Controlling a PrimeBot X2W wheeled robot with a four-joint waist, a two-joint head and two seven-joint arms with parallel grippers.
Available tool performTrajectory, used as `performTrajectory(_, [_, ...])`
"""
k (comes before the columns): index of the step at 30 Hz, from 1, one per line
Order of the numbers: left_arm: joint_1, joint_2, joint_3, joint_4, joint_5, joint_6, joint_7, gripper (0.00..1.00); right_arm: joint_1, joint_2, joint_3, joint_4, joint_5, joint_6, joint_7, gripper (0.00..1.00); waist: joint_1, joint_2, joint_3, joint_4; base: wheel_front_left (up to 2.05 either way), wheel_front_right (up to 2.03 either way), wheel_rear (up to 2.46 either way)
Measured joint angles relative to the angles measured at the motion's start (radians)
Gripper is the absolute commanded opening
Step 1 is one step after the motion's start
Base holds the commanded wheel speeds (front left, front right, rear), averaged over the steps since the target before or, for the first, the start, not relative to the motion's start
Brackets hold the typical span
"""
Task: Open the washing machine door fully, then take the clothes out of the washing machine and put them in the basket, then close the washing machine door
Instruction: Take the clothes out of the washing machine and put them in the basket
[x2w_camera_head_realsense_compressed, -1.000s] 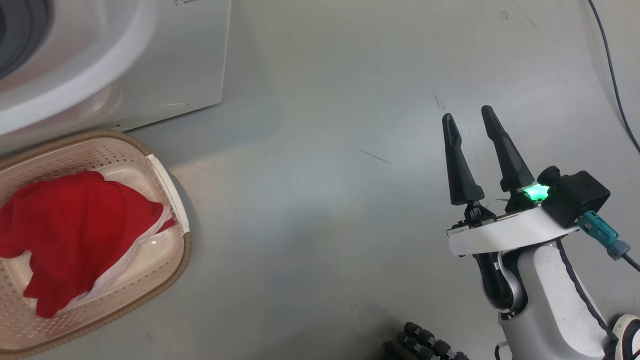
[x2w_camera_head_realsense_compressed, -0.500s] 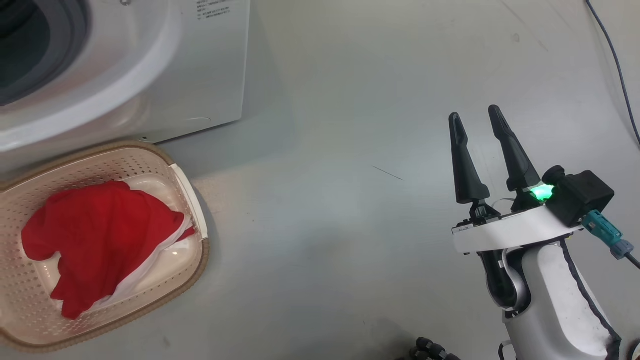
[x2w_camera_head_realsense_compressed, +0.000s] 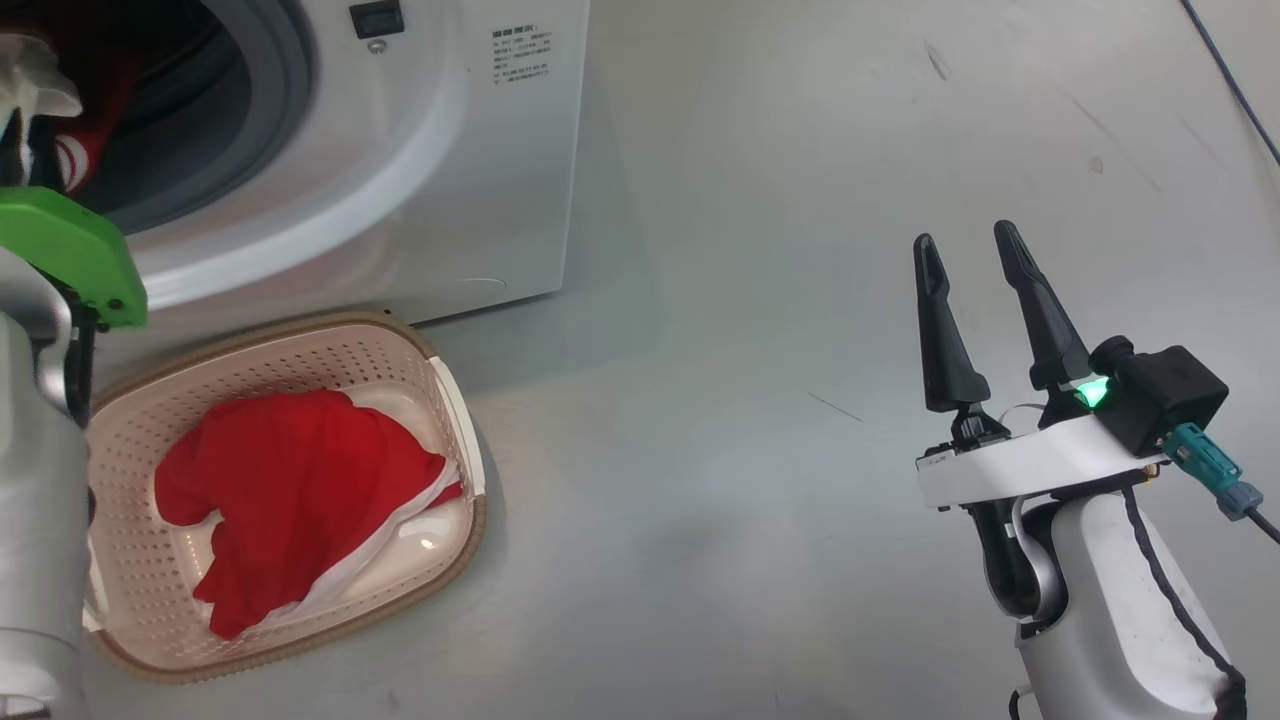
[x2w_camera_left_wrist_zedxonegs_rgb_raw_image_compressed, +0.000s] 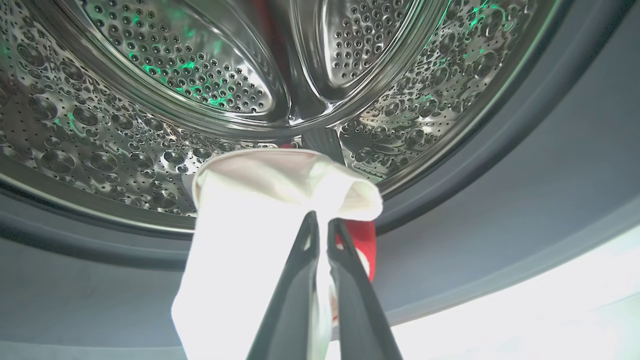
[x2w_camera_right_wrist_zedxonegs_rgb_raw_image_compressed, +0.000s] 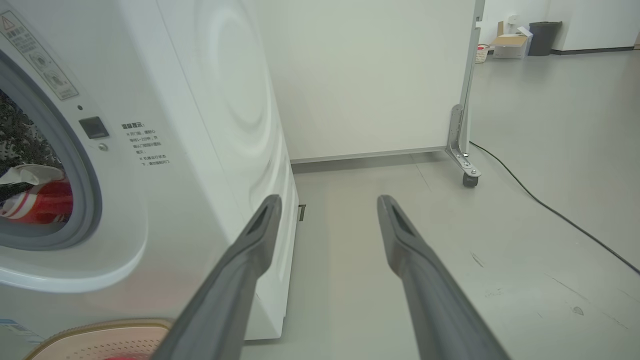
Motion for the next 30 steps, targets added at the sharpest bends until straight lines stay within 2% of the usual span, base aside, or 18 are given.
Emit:
performTrajectory(11, [0.118, -0.078, -0.035, 0.027, -0.034, -0.043, -0.091, 0.0, 0.052, -0.003, -0.007, 0.03, -0.02, 0.001, 0.0, 1.0, 0.0, 0.0, -0.108, 0.081, 0.0, 0.0, 0.0])
performTrajectory(30, [0.277, -0.13, -0.072, -0.028, -0.056, -0.061, -0.133, 0.0, 0.13, -0.006, -0.015, 0.046, -0.021, 0.001, 0.0, 1.0, 0.0, 0.0, -0.259, 0.209, 0.0, 0.0, 0.0])
